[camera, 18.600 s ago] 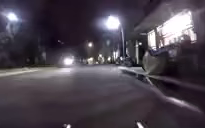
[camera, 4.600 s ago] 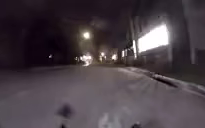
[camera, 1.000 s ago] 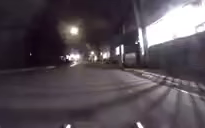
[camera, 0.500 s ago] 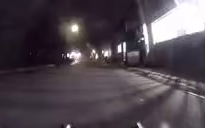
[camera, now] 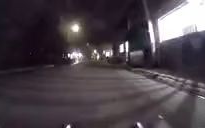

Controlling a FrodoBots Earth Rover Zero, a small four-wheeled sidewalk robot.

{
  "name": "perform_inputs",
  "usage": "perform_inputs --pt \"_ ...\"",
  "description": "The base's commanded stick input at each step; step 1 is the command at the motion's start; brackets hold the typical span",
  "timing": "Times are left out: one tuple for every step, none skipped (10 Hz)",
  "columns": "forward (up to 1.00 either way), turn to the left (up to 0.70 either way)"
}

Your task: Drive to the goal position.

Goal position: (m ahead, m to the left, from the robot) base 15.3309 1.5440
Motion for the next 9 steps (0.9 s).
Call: perform_inputs --pt "1.00 0.00" --pt "1.00 0.00" --pt "1.00 0.00" --pt "1.00 0.00" --pt "1.00 -0.02" --pt "1.00 -0.10" --pt "1.00 -0.33" --pt "1.00 -0.40" --pt "1.00 -0.40"
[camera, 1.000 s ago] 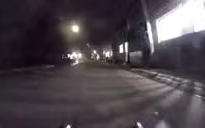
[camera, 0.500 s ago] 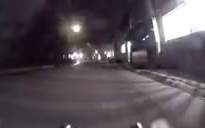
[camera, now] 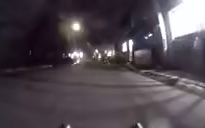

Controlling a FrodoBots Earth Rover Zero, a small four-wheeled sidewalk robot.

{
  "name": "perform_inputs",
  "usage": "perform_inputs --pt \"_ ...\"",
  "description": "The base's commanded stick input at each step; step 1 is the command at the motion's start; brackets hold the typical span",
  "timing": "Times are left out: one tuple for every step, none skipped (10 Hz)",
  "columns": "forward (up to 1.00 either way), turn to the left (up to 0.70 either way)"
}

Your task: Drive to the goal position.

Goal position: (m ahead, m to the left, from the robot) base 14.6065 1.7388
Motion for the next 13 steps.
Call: perform_inputs --pt "1.00 -0.40" --pt "1.00 -0.10" --pt "1.00 0.00" --pt "1.00 0.00" --pt "1.00 0.00" --pt "1.00 0.00" --pt "1.00 0.00" --pt "1.00 0.00" --pt "1.00 0.00" --pt "1.00 0.00" --pt "1.00 0.00" --pt "1.00 0.00" --pt "1.00 0.00"
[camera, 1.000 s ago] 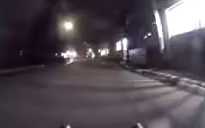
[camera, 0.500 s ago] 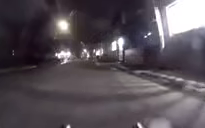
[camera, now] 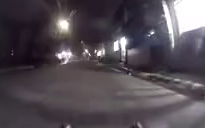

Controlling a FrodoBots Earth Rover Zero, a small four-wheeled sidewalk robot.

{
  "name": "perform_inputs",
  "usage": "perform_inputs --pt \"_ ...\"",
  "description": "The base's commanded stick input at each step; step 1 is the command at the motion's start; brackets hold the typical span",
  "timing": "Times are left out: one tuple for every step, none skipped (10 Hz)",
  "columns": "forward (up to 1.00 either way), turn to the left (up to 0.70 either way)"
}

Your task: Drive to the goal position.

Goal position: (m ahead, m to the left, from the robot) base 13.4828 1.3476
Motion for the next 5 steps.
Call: perform_inputs --pt "1.00 0.05" --pt "1.00 0.28" --pt "1.00 0.40" --pt "1.00 0.40" --pt "1.00 0.19"
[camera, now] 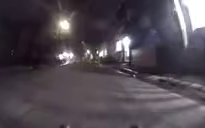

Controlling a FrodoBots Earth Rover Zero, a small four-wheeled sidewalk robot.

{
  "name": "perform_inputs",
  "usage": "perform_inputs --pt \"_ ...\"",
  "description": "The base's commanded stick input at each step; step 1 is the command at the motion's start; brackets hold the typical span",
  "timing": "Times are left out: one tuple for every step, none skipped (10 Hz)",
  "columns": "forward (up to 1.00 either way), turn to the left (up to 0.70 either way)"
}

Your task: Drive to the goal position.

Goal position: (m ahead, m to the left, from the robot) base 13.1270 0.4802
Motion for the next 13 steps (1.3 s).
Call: perform_inputs --pt "1.00 0.00" --pt "1.00 0.00" --pt "1.00 0.00" --pt "1.00 0.00" --pt "1.00 0.00" --pt "1.00 0.00" --pt "1.00 0.00" --pt "1.00 0.00" --pt "1.00 0.00" --pt "1.00 0.00" --pt "1.00 0.00" --pt "1.00 -0.14" --pt "1.00 -0.35"
